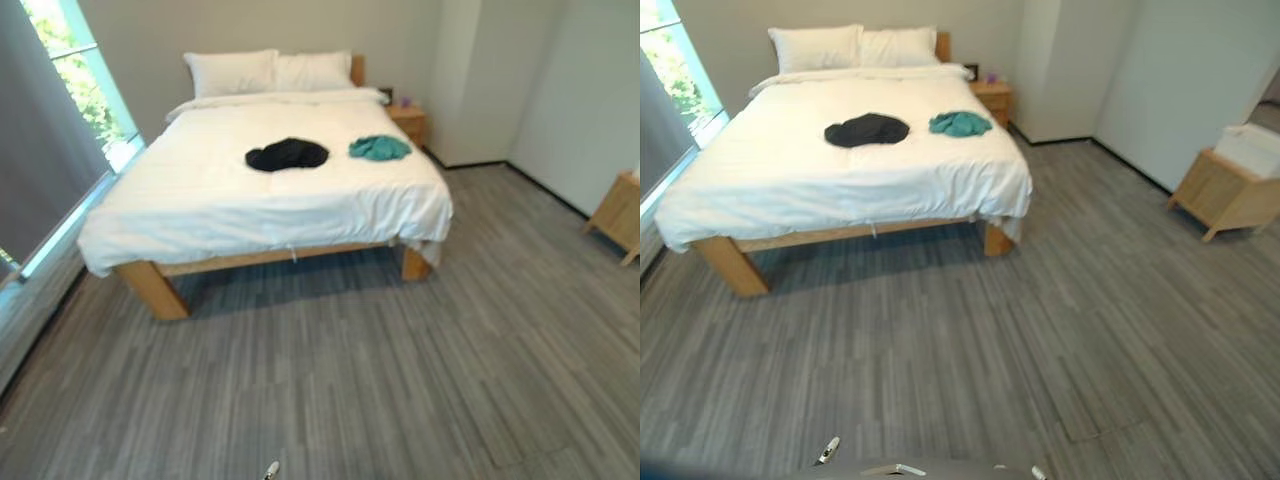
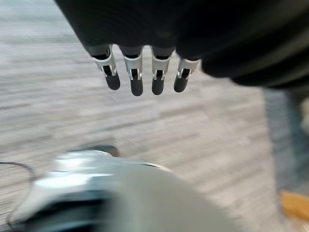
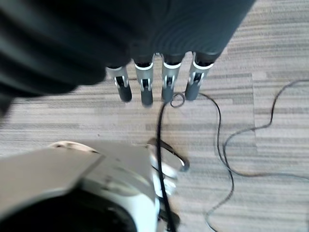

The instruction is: Pick up bed clothes into laundry basket.

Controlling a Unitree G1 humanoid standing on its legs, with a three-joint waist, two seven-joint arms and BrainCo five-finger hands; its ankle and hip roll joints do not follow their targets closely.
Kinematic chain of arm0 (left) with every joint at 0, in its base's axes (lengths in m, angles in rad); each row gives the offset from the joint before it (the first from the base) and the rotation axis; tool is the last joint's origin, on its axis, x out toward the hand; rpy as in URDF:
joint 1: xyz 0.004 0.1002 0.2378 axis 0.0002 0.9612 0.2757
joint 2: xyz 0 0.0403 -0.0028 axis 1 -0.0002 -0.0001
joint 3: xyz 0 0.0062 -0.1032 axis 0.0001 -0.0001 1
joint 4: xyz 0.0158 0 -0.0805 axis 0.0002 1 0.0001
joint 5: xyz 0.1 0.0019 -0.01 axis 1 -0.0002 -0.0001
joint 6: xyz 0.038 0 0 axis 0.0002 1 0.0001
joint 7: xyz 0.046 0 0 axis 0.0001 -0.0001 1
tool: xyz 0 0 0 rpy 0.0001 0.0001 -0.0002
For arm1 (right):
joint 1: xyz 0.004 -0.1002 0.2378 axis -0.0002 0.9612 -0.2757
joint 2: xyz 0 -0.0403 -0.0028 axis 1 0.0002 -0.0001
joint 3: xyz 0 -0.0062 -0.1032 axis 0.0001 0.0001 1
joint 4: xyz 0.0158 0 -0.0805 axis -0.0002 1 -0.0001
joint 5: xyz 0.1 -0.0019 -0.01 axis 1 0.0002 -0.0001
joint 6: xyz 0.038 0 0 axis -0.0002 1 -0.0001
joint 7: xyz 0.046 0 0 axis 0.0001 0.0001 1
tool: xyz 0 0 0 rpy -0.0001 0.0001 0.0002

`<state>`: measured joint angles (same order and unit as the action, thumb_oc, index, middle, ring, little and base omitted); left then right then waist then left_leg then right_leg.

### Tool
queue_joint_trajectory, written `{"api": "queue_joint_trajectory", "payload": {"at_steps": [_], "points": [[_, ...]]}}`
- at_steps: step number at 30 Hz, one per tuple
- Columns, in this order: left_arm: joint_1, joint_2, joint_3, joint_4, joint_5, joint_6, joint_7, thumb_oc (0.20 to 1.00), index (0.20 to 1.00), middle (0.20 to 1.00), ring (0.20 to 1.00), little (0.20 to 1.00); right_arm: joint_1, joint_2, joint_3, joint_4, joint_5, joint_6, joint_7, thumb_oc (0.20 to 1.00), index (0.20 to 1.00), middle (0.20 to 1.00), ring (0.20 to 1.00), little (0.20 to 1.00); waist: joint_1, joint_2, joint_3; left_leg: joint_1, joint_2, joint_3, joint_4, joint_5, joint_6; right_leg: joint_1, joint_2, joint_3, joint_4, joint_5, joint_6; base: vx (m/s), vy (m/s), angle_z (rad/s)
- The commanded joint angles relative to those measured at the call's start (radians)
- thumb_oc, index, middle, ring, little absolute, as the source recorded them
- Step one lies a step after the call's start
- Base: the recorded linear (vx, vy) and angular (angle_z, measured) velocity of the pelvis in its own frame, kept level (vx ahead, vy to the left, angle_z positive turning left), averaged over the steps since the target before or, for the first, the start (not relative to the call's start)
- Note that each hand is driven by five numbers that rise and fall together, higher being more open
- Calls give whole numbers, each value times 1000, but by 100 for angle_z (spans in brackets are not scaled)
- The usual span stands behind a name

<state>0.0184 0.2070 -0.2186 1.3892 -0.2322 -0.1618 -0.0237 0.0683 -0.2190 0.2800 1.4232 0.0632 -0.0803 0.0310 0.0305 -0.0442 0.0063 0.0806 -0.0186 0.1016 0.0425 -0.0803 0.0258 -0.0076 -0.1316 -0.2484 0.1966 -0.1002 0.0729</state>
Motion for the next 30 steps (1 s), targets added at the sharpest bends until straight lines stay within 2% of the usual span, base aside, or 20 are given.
{"api": "queue_joint_trajectory", "payload": {"at_steps": [1, 7, 9, 10, 12, 15, 17, 18, 19, 24, 28, 30], "points": [[-95, -74, -1, 25, -28, -35, -32, 1000, 1000, 1000, 1000, 1000, -72, -23, 2, 56, 39, -22, -2, 1000, 1000, 1000, 1000, 1000, -7, 4, 26, 38, 53, -27, -119, 110, -53, 127, -30, 19, -229, 171, 58, 34, 10, -7], [-103, -67, -4, 16, -35, -38, -36, 1000, 1000, 1000, 1000, 1000, -103, -24, 55, 39, -35, -25, -9, 1000, 1000, 1000, 1000, 1000, 10, 2, 22, 34, 48, -42, -129, 109, -54, 137, -32, 3, -247, 175, 63, 33, 9, 5], [-104, -70, -6, 32, -27, -34, -40, 1000, 1000, 1000, 1000, 1000, -103, -27, 40, 41, -9, -24, -4, 1000, 1000, 1000, 1000, 1000, 6, 3, 19, 36, 46, -43, -130, 106, -54, 141, -33, 3, -252, 175, 65, 45, 17, 4], [-99, -68, 12, 55, -42, -27, -50, 1000, 1000, 1000, 1000, 1000, -108, -38, -13, 39, 76, -29, 12, 1000, 1000, 1000, 1000, 1000, -5, 7, 13, 40, 45, -35, -130, 103, -54, 139, -34, 12, -249, 173, 66, 50, 24, 4], [-106, -56, 26, 57, -55, -25, -46, 1000, 1000, 1000, 1000, 1000, -120, -52, -56, 52, 141, -29, 22, 1000, 1000, 1000, 1000, 1000, -12, 11, 4, 46, 44, -30, -130, 97, -53, 139, -36, 19, -244, 172, 66, 67, 31, -3], [-147, -22, 66, -12, -143, -57, -11, 1000, 1000, 1000, 1000, 1000, -161, -83, -112, 27, 259, -50, 20, 1000, 1000, 1000, 1000, 1000, -7, 13, -2, 53, 44, -36, -130, 91, -54, 147, -38, 15, -244, 170, 65, 50, 25, -8], [-160, 12, 82, -220, -258, -80, 22, 1000, 1000, 1000, 1000, 1000, -163, -111, -132, -196, 333, -84, -15, 1000, 1000, 1000, 1000, 1000, -10, 17, 7, 49, 44, -39, -130, 96, -55, 139, -38, 13, -238, 170, 67, 0, 0, 0], [-116, 41, 77, -469, -310, -88, 32, 1000, 1000, 1000, 1000, 1000, -117, -129, -145, -463, 338, -99, -48, 1000, 1000, 1000, 1000, 1000, -15, 20, 17, 45, 44, -36, -130, 101, -54, 131, -37, 18, -232, 171, 70, -40, 12, 2], [-90, 49, 73, -541, -345, -89, 29, 1000, 1000, 1000, 1000, 1000, -96, -132, -155, -529, 349, -104, -53, 1000, 1000, 1000, 1000, 1000, -17, 20, 18, 44, 45, -35, -130, 102, -54, 127, -38, 19, -231, 172, 72, -38, 13, 3], [-37, 38, 23, -783, -372, -85, 47, 1000, 1000, 1000, 1000, 1000, -28, -121, -178, -813, 388, -127, -60, 1000, 1000, 1000, 1000, 1000, -27, 21, 28, 36, 42, -29, -130, 103, -50, 118, -42, 21, -228, 176, 78, 0, 0, 0], [-24, 20, -11, -814, -347, -77, 62, 1000, 1000, 1000, 1000, 1000, 2, -106, -159, -852, 422, -133, -34, 1000, 1000, 1000, 1000, 1000, -28, 18, 32, 34, 41, -26, -130, 103, -48, 112, -45, 25, -225, 177, 79, 1, 9, -3], [-12, 26, -33, -834, -336, -63, 41, 1000, 1000, 1000, 1000, 1000, 22, -118, -134, -876, 378, -117, -17, 1000, 1000, 1000, 1000, 1000, -29, 15, 35, 33, 40, -22, -130, 102, -46, 110, -46, 27, -224, 178, 80, 5, 14, -9]]}}
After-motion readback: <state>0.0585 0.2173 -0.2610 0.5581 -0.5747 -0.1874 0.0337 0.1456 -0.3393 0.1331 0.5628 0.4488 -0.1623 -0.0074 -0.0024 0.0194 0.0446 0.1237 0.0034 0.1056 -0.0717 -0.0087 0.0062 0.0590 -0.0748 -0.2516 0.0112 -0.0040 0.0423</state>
